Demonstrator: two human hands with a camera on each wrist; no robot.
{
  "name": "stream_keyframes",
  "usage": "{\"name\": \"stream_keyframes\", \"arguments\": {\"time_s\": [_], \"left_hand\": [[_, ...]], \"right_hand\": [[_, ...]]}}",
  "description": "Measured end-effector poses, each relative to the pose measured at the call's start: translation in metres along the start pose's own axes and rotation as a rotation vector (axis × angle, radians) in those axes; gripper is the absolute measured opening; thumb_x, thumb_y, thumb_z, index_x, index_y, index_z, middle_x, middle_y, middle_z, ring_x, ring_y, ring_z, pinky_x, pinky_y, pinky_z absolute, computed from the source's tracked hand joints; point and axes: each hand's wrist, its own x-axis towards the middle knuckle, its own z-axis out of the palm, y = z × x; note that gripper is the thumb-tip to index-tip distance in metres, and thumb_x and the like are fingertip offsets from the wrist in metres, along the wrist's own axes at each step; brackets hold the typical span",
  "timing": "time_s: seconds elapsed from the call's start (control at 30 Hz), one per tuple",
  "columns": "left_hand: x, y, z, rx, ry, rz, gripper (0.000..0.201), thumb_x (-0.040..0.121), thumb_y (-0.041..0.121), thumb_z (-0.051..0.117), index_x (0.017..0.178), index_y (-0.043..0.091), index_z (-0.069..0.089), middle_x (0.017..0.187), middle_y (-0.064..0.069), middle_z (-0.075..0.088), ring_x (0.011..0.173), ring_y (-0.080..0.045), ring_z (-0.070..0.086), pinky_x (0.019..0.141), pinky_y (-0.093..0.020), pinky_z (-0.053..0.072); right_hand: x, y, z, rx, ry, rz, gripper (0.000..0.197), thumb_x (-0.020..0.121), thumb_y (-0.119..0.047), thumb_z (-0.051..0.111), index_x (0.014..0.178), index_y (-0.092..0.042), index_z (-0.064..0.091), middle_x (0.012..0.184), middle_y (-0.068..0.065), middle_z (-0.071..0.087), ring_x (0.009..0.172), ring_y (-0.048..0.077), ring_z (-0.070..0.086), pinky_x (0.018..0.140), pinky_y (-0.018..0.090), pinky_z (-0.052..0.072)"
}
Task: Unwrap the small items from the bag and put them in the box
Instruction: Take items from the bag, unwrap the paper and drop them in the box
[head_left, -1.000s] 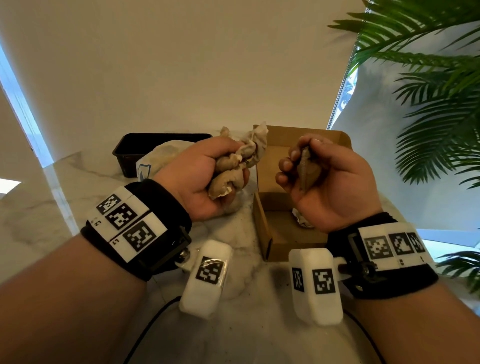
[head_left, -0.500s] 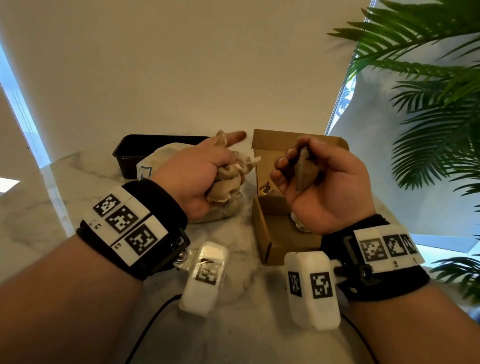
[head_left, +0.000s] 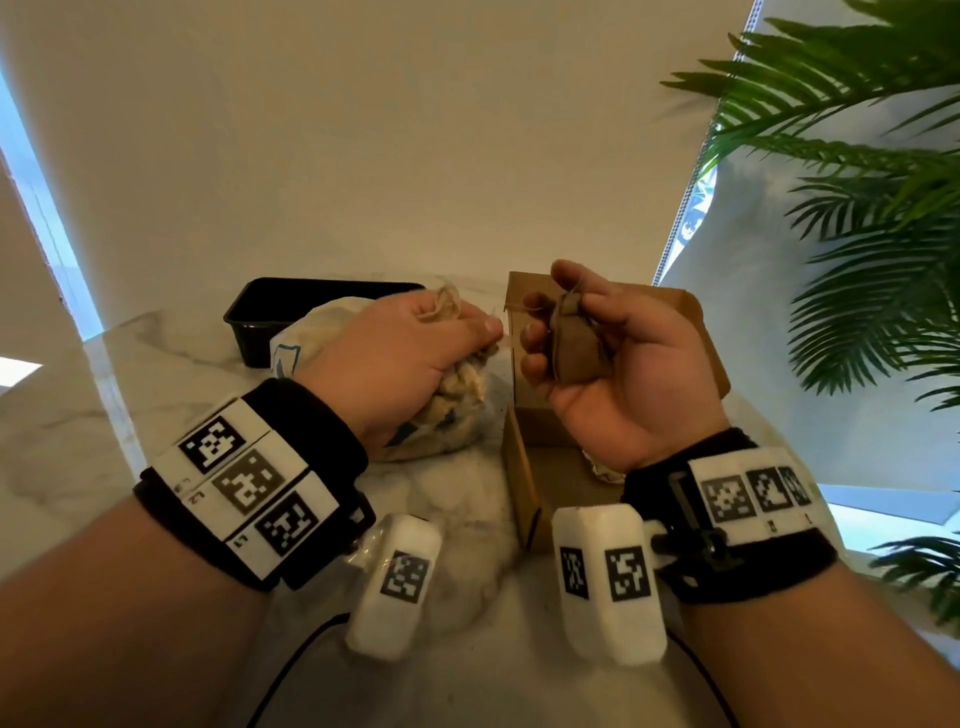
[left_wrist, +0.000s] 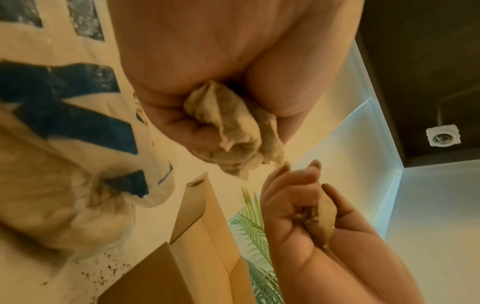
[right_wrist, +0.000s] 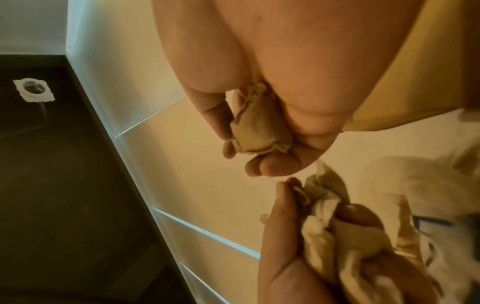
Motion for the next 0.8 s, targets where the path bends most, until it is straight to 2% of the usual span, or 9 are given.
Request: {"name": "stream_keyframes", "arguments": {"time_s": [0.1,0.2,0.3,0.4,0.43,0.53,0.57,0.7,0.8], "left_hand": [[0.006,-0.001,-0.005,-0.061,0.237,0.033,0.013,0.093,0.029,0.072,0.087,0.018,0.076,0.066,0.002,0.072,0.061,-0.015,0.068,0.066,-0.035,0.060],[0.009,-0.003,-0.011,-0.083,0.298,0.038,0.010,0.092,0.028,0.073,0.088,0.020,0.078,0.070,0.002,0.074,0.066,-0.015,0.070,0.078,-0.045,0.063],[0.006,-0.003,-0.011,0.091,0.201,0.027,0.011,0.091,0.031,0.074,0.087,0.021,0.078,0.072,0.000,0.075,0.065,-0.017,0.070,0.071,-0.038,0.062],[0.000,-0.001,-0.007,0.282,0.062,0.053,0.012,0.091,0.035,0.073,0.086,0.026,0.078,0.073,0.005,0.076,0.062,-0.007,0.068,0.057,-0.021,0.055],[-0.002,0.001,-0.006,0.316,0.028,0.063,0.010,0.090,0.035,0.074,0.086,0.028,0.078,0.073,0.009,0.076,0.063,-0.003,0.068,0.058,-0.017,0.053],[-0.006,0.003,-0.001,0.400,-0.068,0.082,0.006,0.090,0.034,0.073,0.089,0.031,0.079,0.084,0.012,0.077,0.079,-0.003,0.071,0.076,-0.022,0.057],[-0.007,0.004,0.000,0.424,-0.090,0.087,0.007,0.091,0.034,0.072,0.091,0.032,0.079,0.086,0.012,0.077,0.081,-0.003,0.071,0.078,-0.022,0.055],[-0.008,0.004,0.001,0.448,-0.111,0.091,0.007,0.090,0.035,0.072,0.092,0.033,0.079,0.085,0.013,0.077,0.080,0.000,0.069,0.075,-0.024,0.055],[-0.007,0.004,-0.001,0.475,-0.075,0.097,0.010,0.088,0.039,0.074,0.086,0.029,0.077,0.078,0.007,0.075,0.064,0.003,0.064,0.062,-0.019,0.048]], "right_hand": [[-0.004,-0.002,-0.008,-0.017,-0.027,0.061,0.030,0.080,-0.012,0.049,0.100,-0.009,0.071,0.085,0.012,0.062,0.065,0.021,0.059,0.055,0.029,0.050],[-0.007,-0.003,-0.009,0.013,-0.148,0.109,0.034,0.083,-0.012,0.048,0.105,-0.008,0.073,0.081,0.009,0.059,0.064,0.020,0.058,0.055,0.029,0.050],[-0.008,-0.001,-0.010,0.017,-0.206,0.038,0.034,0.083,-0.013,0.052,0.104,-0.014,0.077,0.085,0.006,0.065,0.078,0.023,0.065,0.069,0.034,0.053],[-0.005,-0.002,-0.010,0.005,-0.123,-0.057,0.032,0.090,-0.008,0.049,0.106,-0.019,0.075,0.087,0.002,0.069,0.086,0.021,0.063,0.074,0.034,0.052],[-0.003,-0.002,-0.010,-0.010,-0.072,-0.080,0.032,0.094,-0.006,0.047,0.108,-0.021,0.072,0.088,0.002,0.069,0.085,0.019,0.064,0.073,0.033,0.052],[0.000,-0.001,-0.010,-0.076,0.086,-0.108,0.031,0.100,-0.003,0.045,0.113,-0.021,0.067,0.096,0.004,0.068,0.083,0.014,0.067,0.068,0.030,0.053],[0.000,0.000,-0.010,-0.092,0.123,-0.110,0.031,0.101,-0.003,0.045,0.114,-0.021,0.067,0.098,0.005,0.069,0.082,0.014,0.068,0.065,0.030,0.053],[0.003,0.002,-0.013,-0.165,0.271,-0.162,0.028,0.098,-0.002,0.053,0.116,-0.015,0.069,0.094,0.001,0.073,0.078,0.012,0.070,0.058,0.027,0.053],[0.004,0.003,-0.016,-0.189,0.330,-0.185,0.026,0.096,-0.002,0.057,0.116,-0.013,0.070,0.090,-0.001,0.075,0.080,0.012,0.071,0.062,0.028,0.055]]}}
